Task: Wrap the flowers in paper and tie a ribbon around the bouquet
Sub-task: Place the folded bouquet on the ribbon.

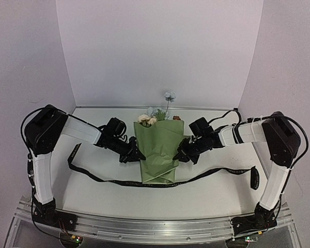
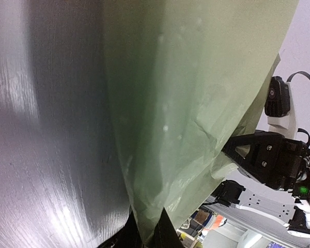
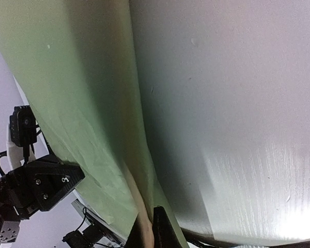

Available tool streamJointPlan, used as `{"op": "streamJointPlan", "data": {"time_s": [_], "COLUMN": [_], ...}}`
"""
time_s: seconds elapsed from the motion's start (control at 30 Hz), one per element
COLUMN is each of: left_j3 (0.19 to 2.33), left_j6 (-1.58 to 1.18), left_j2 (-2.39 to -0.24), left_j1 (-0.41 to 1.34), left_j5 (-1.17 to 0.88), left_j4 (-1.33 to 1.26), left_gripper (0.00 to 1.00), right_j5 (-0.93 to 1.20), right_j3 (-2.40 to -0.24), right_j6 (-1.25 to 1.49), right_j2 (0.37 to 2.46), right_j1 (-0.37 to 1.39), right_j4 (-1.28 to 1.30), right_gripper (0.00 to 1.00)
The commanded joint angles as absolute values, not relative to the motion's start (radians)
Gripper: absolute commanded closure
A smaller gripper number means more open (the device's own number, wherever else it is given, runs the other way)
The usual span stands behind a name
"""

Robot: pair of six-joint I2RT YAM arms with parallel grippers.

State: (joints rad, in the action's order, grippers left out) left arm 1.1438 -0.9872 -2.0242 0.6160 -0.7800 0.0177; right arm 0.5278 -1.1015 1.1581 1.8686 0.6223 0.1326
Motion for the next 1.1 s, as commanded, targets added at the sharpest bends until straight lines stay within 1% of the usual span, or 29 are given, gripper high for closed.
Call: {"op": "streamJointPlan", "data": {"time_s": [0.0, 0.23, 0.6, 0.67, 0.77, 0.83, 0.9, 0.93, 0.97, 1.0, 1.07], "left_j3": [1.099, 1.000, 0.910, 0.894, 0.874, 0.862, 0.854, 0.852, 0.855, 0.858, 0.871], "left_j6": [-1.006, -1.048, -1.092, -1.101, -1.110, -1.115, -1.119, -1.116, -1.108, -1.100, -1.076], "left_j2": [-1.943, -1.894, -1.833, -1.822, -1.801, -1.784, -1.758, -1.746, -1.721, -1.700, -1.642], "left_j1": [0.641, 0.675, 0.726, 0.731, 0.733, 0.733, 0.734, 0.733, 0.733, 0.732, 0.726], "left_j5": [-0.788, -0.760, -0.710, -0.700, -0.671, -0.648, -0.615, -0.600, -0.568, -0.540, -0.467], "left_j4": [0.005, -0.069, -0.114, -0.118, -0.116, -0.111, -0.097, -0.082, -0.063, -0.039, 0.040], "left_gripper": [0.93, 0.93, 0.93, 0.91, 0.85, 0.78, 0.65, 0.59, 0.52, 0.45, 0.36], "right_j5": [0.488, 0.456, 0.375, 0.360, 0.340, 0.333, 0.329, 0.324, 0.319, 0.314, 0.302], "right_j3": [-1.064, -0.998, -0.892, -0.876, -0.851, -0.841, -0.834, -0.831, -0.827, -0.826, -0.828], "right_j6": [1.169, 1.170, 1.167, 1.167, 1.162, 1.158, 1.150, 1.146, 1.136, 1.127, 1.102], "right_j2": [1.793, 1.751, 1.665, 1.649, 1.627, 1.612, 1.595, 1.584, 1.572, 1.559, 1.531], "right_j1": [0.645, 0.681, 0.751, 0.761, 0.765, 0.765, 0.765, 0.765, 0.765, 0.765, 0.765], "right_j4": [0.133, 0.129, 0.121, 0.121, 0.121, 0.121, 0.123, 0.125, 0.131, 0.140, 0.178], "right_gripper": [1.00, 1.00, 1.00, 1.00, 0.99, 0.93, 0.82, 0.75, 0.65, 0.58, 0.47]}}
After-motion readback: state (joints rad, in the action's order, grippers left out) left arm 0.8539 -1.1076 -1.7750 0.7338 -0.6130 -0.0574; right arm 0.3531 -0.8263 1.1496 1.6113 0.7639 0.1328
